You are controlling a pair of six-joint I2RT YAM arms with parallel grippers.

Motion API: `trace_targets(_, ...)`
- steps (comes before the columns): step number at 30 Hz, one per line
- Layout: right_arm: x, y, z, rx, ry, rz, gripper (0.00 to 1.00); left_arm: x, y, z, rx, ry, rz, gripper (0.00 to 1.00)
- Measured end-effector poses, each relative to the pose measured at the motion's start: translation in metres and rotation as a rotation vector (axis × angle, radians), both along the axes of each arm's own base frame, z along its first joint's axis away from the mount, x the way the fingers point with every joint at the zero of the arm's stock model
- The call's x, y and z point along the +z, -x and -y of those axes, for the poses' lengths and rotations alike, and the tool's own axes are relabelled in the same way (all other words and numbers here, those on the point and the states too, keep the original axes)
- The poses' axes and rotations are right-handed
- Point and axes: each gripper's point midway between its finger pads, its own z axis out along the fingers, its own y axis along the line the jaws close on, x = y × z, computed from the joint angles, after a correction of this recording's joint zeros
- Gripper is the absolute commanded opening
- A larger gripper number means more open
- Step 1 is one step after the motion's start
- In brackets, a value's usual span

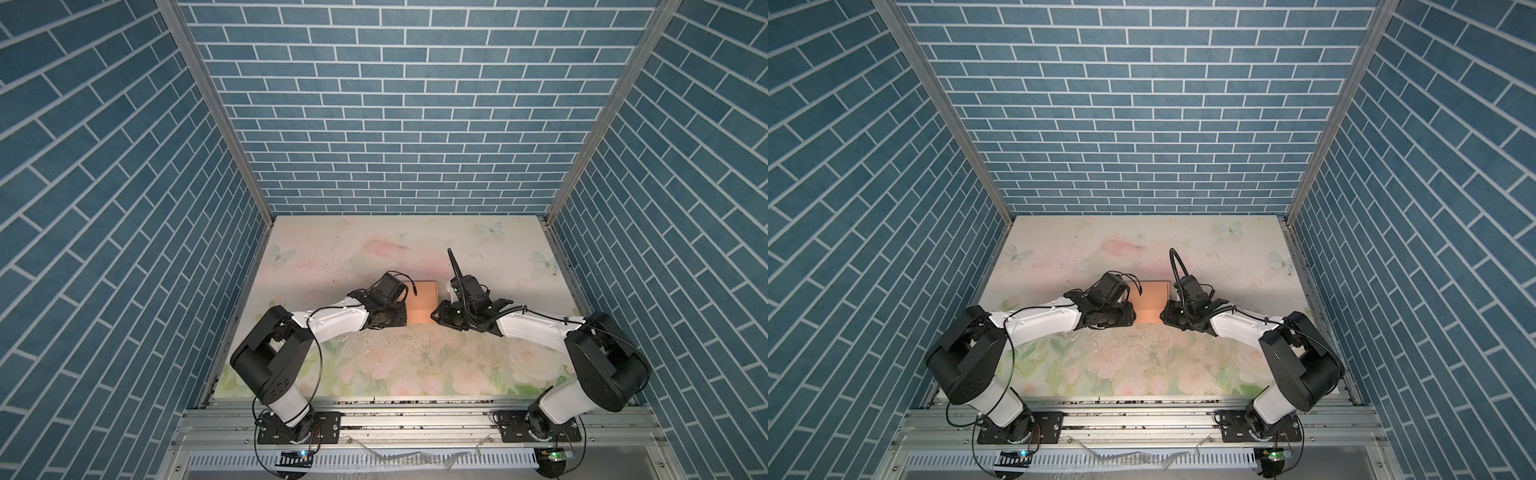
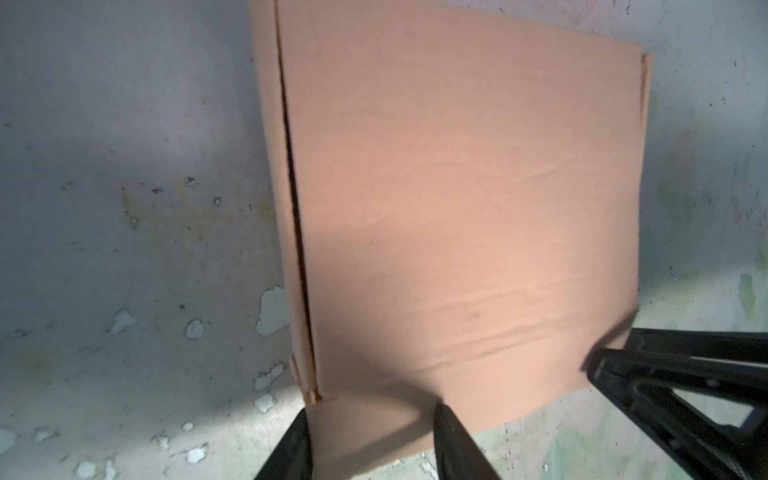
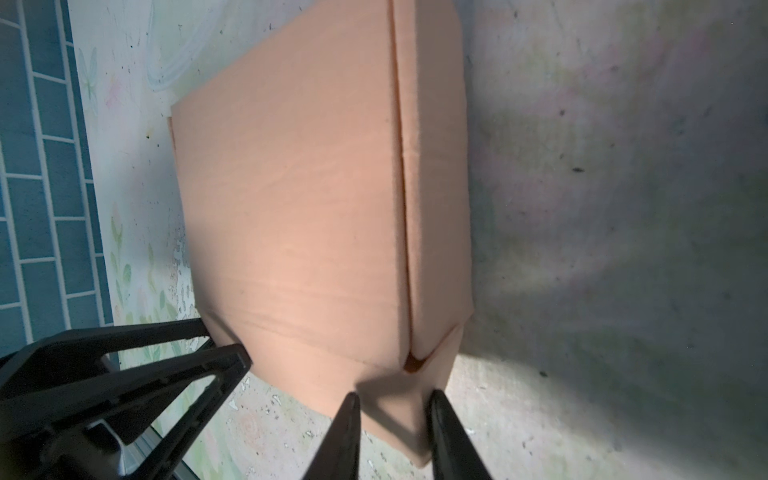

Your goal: Fold the paper box

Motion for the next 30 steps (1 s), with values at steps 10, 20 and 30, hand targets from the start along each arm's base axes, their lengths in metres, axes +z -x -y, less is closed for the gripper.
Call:
trace_targets(10, 0.009, 0.0, -0.004, -0.011, -0.039, -0.022, 0.32, 0.006, 0.0, -0.002, 0.002, -0.012, 0.002, 0.47)
trace_targets(20, 0.013, -0.002, -0.003, -0.018, -0.05, -0.017, 0.31, 0.011, 0.0, -0.001, 0.001, -0.01, 0.017, 0.48)
trace_targets(30, -0.003, -0.006, 0.0, -0.029, -0.027, -0.041, 0.31, -0.005, 0.0, 0.001, -0.003, -0.029, -0.005, 0.48)
